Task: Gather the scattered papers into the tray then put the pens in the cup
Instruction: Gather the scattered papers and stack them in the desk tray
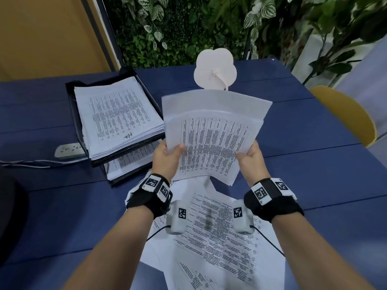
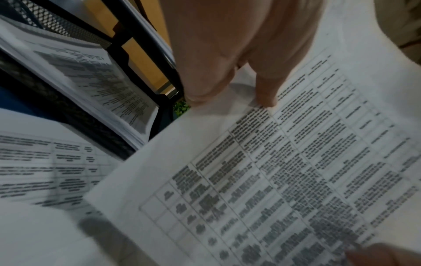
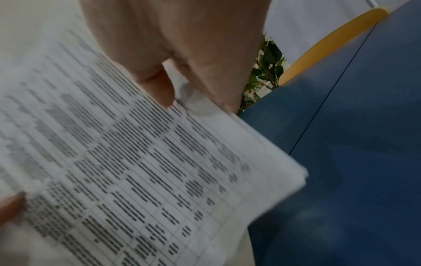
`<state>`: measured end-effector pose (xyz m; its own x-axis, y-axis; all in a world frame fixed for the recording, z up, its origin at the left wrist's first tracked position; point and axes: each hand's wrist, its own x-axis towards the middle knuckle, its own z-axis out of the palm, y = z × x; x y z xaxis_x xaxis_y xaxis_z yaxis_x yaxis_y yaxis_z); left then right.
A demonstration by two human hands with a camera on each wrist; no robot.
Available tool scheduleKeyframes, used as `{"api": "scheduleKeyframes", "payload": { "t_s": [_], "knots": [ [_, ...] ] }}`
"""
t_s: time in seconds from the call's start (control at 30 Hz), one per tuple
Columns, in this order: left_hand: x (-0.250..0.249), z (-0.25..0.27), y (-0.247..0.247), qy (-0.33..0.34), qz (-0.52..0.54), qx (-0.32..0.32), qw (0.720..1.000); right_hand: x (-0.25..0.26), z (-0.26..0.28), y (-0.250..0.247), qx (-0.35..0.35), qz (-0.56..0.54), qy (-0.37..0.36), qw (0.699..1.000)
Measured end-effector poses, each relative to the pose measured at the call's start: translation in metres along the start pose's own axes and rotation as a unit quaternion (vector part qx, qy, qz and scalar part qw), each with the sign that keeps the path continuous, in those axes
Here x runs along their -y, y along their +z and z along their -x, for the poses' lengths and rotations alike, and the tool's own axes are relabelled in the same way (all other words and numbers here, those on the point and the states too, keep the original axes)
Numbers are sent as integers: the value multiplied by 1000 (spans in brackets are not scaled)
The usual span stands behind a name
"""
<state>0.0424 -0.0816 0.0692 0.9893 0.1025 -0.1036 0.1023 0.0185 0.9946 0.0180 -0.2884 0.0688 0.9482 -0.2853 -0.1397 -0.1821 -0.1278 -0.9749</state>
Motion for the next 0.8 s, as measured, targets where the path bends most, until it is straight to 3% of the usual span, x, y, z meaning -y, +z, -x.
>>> {"api": "scheduleKeyframes", "payload": {
  "t_s": [0.2, 0.33, 0.47, 0.57, 0.8],
  "knots": [
    [-14, -1, -5, 13, 79, 14, 997, 5, -2, -3, -53, -52, -17, 997],
    [-4, 4, -4, 12, 65, 38, 997, -2, 1, 7, -31, -45, 9, 998],
    [3, 10, -8, 1, 50, 20, 999, -8, 5, 7, -62, 0, 1, 998],
    [3, 9, -9, 9, 36, 24, 999, -6, 6, 8, -52, -1, -20, 998],
    [8, 10, -11, -23, -28, 26, 999, -23, 7, 6, 2, 23, 19, 1000]
  ]
}}
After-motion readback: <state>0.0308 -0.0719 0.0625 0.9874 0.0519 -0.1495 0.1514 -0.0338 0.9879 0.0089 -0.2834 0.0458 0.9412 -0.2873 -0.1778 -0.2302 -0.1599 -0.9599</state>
